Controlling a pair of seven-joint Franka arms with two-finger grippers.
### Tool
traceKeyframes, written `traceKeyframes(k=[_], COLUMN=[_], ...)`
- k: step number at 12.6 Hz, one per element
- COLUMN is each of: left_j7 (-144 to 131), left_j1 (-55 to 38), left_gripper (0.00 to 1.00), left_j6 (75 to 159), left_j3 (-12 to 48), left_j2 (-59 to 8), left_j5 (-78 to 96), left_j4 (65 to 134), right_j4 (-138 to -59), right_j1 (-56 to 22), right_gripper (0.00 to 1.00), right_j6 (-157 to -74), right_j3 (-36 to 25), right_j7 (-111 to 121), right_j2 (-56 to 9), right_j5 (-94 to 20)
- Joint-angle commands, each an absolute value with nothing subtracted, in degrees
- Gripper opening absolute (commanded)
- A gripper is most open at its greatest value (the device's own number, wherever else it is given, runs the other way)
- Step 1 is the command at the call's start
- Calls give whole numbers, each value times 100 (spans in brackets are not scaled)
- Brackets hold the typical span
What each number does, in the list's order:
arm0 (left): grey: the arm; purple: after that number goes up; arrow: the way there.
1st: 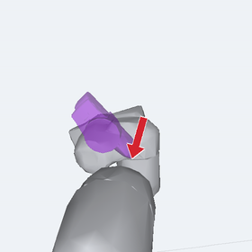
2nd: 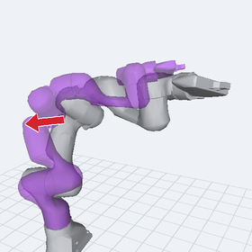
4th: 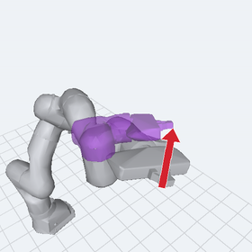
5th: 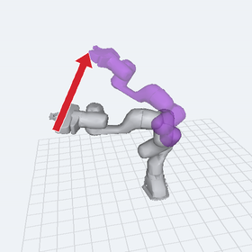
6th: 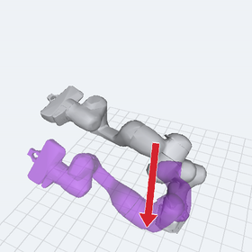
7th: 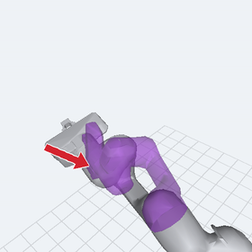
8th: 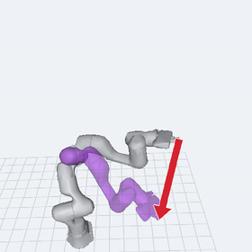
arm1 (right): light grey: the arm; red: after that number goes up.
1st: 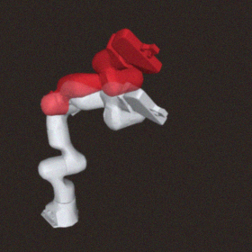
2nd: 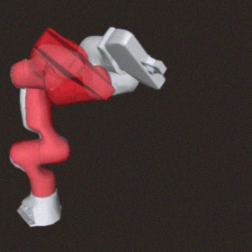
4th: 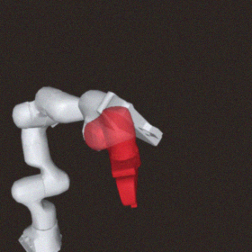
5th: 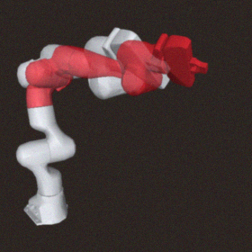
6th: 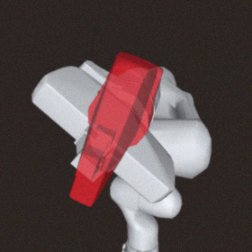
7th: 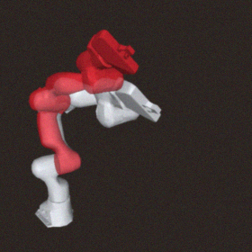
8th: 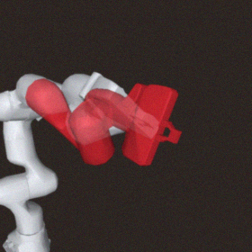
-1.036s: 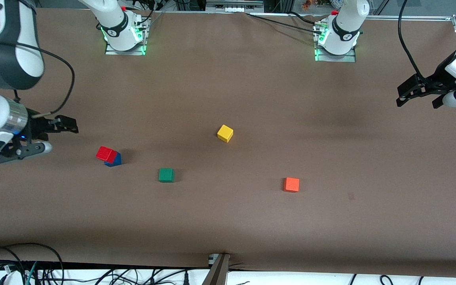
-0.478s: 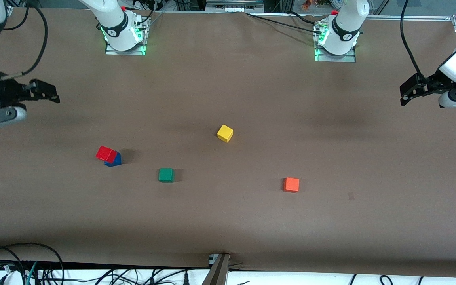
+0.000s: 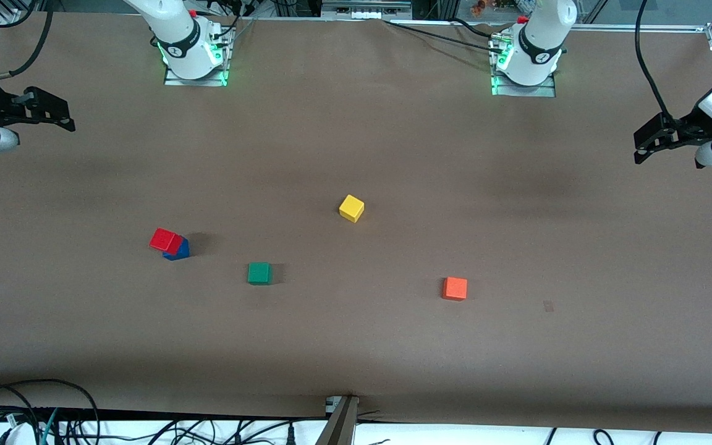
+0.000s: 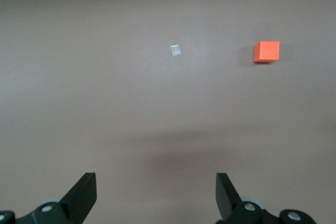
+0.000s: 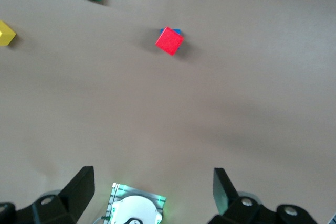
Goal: Pass red block to right arm, stack on blue
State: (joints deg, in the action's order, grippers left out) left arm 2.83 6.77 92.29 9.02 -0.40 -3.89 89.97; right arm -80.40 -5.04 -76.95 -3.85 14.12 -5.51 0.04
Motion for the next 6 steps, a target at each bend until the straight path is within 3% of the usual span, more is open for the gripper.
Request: traceKeyframes(k=[1,6], left_j7=[431,413], left_j1=[765,765], left_gripper=[100,100], left_j6=[9123,9053], left_j3=[923,923], left_j2=[-123,-132], left_j5=[-431,-413], left_j4=[8868,8868], right_j4=[-8358,-8701], right_j1=[-378,-360], right_gripper=[100,100], right_j6=[-7762,-7646], right_j3=[-281,-264], right_j7=[1362,668], right_j2=[-220,1], right_j5=[105,79])
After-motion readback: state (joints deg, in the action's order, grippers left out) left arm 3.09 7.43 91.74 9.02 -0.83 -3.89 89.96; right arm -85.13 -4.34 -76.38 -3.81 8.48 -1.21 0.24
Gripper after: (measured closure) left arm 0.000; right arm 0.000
